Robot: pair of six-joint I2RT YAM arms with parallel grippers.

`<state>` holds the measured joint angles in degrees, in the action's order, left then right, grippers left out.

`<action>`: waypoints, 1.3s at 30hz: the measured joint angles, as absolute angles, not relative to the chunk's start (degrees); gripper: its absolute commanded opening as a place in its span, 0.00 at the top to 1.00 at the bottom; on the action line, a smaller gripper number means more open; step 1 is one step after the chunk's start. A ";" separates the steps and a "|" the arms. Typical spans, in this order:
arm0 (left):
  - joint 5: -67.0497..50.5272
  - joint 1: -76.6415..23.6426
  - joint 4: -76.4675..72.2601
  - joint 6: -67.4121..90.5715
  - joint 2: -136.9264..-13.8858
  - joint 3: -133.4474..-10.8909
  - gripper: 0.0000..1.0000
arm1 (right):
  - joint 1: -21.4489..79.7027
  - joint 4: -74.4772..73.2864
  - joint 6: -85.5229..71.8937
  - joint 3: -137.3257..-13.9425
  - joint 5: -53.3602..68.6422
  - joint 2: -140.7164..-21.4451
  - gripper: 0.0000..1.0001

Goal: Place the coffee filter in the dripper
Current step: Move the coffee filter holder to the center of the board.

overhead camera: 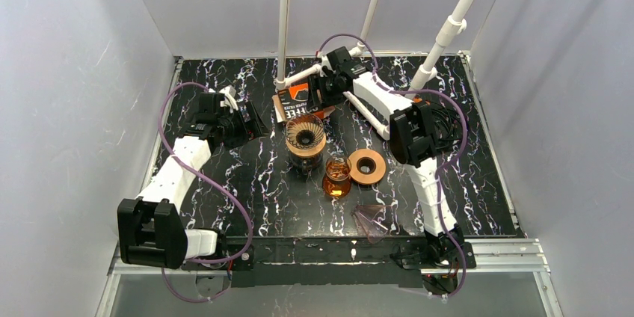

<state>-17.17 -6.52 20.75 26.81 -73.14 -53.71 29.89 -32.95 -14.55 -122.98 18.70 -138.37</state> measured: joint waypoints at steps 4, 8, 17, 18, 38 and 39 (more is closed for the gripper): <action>-17.17 -6.52 21.02 26.92 -73.30 -53.69 0.13 | 30.87 -32.93 -13.63 -122.69 20.86 -138.37 0.28; -17.21 -6.52 20.99 27.40 -74.46 -53.69 0.13 | 30.87 -32.95 -12.73 -122.32 23.31 -138.39 0.27; -18.70 -6.48 18.59 29.85 -79.83 -53.91 0.15 | 30.74 -32.93 -11.38 -121.93 26.33 -138.39 0.12; -19.09 -6.48 18.28 30.24 -80.86 -54.33 0.15 | 30.74 -32.91 -11.33 -121.89 26.28 -138.39 0.11; -29.34 -5.04 -3.25 42.50 -104.20 -62.46 0.21 | 27.16 -29.76 -12.14 -113.32 17.91 -123.83 0.03; -29.67 -5.04 -4.05 42.81 -104.55 -63.18 0.21 | 26.94 -29.34 -12.27 -112.99 17.74 -123.15 0.03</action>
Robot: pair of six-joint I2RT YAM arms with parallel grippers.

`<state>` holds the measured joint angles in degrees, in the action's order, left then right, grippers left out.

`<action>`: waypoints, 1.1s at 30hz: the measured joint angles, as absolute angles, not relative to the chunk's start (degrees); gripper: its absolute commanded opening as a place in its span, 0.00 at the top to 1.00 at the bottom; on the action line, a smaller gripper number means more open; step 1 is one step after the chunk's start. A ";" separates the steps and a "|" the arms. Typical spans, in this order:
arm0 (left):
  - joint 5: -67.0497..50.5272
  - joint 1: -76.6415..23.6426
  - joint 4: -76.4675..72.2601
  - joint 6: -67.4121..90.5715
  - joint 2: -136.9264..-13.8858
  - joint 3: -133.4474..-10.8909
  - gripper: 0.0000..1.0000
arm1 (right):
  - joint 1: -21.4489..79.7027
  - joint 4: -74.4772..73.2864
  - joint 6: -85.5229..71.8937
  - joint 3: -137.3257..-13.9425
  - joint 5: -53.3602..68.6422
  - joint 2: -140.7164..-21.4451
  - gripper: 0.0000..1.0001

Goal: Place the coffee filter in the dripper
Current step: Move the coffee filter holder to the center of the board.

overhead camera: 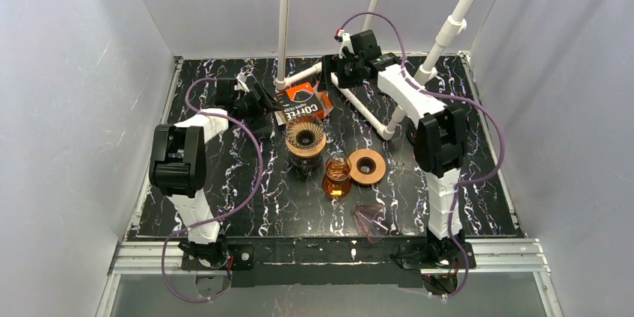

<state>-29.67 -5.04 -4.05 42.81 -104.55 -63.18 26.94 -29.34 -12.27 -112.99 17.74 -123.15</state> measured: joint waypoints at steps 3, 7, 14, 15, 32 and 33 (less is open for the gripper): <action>-30.52 -5.04 -6.02 43.77 -105.14 -64.53 0.22 | 26.26 -28.18 -12.75 -110.48 17.17 -120.57 0.00; -31.35 -5.04 -8.27 45.21 -107.59 -66.11 0.26 | 25.61 -27.77 -13.34 -107.96 16.80 -118.72 0.00; -32.08 -5.32 -8.99 47.11 -113.60 -68.14 0.31 | 25.34 -27.14 -13.58 -104.68 16.78 -117.21 0.00; -32.10 -5.41 -8.97 47.22 -114.04 -68.42 0.32 | 25.34 -26.96 -13.58 -104.14 16.75 -116.92 0.00; -31.99 -6.61 -11.18 49.56 -116.33 -70.35 1.00 | 25.23 -26.81 -13.56 -99.11 16.56 -111.98 0.00; -31.97 -6.61 -11.40 49.71 -116.33 -70.35 1.00 | 25.23 -26.76 -13.56 -98.70 16.56 -111.83 0.00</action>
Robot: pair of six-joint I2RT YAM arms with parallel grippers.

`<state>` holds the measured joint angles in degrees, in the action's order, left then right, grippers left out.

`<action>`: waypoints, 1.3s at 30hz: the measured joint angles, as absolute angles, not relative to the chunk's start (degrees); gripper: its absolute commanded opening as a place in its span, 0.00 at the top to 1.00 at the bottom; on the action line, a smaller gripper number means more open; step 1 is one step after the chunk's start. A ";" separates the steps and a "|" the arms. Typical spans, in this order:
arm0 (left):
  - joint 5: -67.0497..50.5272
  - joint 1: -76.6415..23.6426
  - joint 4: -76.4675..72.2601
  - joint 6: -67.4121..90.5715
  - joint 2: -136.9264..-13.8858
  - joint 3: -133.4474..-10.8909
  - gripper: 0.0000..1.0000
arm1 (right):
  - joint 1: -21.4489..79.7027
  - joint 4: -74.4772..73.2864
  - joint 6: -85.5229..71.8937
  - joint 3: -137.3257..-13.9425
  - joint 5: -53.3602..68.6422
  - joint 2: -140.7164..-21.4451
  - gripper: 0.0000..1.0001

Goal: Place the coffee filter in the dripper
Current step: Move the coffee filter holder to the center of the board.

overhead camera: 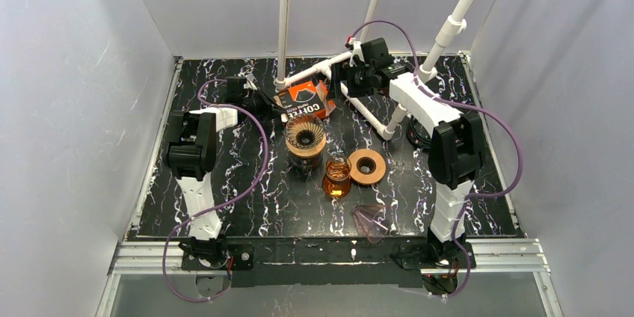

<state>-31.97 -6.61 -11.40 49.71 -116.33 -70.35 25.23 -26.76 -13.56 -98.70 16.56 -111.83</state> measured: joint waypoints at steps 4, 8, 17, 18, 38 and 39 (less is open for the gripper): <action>-31.99 -6.61 -12.53 49.91 -116.33 -70.06 1.00 | 25.21 -26.94 -13.58 -97.51 16.53 -111.37 0.00; -31.94 -6.61 -14.15 49.98 -116.07 -68.69 1.00 | 25.19 -26.85 -13.58 -96.82 16.45 -110.32 0.00; -29.74 -6.48 -15.44 49.43 -109.19 -60.77 1.00 | 25.19 -26.63 -13.61 -95.48 16.67 -107.79 0.00; -29.43 -6.48 -15.55 49.32 -108.51 -60.01 1.00 | 25.19 -26.46 -13.61 -95.15 16.67 -107.66 0.00; -23.09 -4.62 -16.64 47.09 -88.27 -40.05 0.68 | 25.26 -26.17 -13.69 -86.19 17.78 -97.49 0.00; -22.63 -4.54 -16.45 46.96 -87.02 -39.27 0.40 | 25.26 -25.89 -13.67 -85.67 17.69 -96.64 0.00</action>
